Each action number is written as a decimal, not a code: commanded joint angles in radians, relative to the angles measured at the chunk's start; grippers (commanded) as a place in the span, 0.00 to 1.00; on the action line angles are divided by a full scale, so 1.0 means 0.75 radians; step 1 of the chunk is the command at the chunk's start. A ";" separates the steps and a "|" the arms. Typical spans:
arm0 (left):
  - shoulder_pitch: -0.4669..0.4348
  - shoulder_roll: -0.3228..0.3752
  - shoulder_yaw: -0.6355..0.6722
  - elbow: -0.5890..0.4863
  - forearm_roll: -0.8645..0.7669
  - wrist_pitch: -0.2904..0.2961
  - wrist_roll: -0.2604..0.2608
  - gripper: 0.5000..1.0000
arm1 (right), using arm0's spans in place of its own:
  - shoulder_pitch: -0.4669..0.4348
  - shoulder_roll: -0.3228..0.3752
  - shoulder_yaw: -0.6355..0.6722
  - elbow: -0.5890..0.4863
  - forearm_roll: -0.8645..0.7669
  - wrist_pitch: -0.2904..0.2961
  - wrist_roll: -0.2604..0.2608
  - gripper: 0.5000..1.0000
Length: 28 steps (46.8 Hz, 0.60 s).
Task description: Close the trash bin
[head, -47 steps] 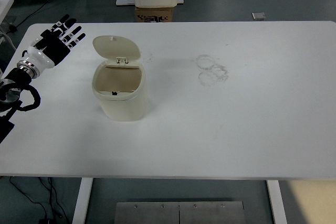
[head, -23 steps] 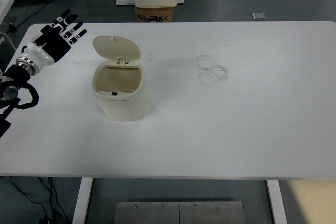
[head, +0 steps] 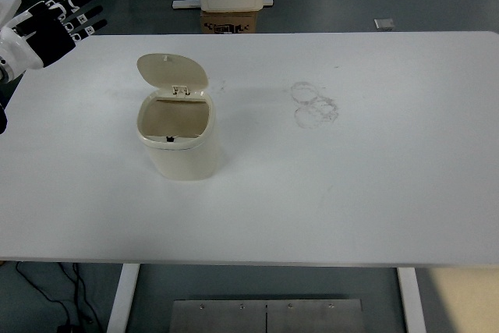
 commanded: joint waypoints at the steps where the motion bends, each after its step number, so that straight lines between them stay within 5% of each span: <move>1: -0.081 0.045 0.111 -0.005 -0.002 0.005 -0.002 1.00 | 0.000 0.000 0.000 0.000 0.001 0.000 0.000 0.98; 6: -0.165 0.123 0.248 -0.011 0.000 -0.030 -0.002 1.00 | 0.000 0.000 0.000 0.000 0.001 0.000 0.000 0.98; 16: -0.310 0.200 0.371 -0.023 0.055 -0.232 0.001 1.00 | 0.000 0.000 0.000 0.000 0.001 0.000 0.000 0.98; 28: -0.413 0.186 0.373 -0.023 0.550 -0.193 0.005 1.00 | 0.000 0.000 0.000 0.000 0.001 0.000 0.000 0.98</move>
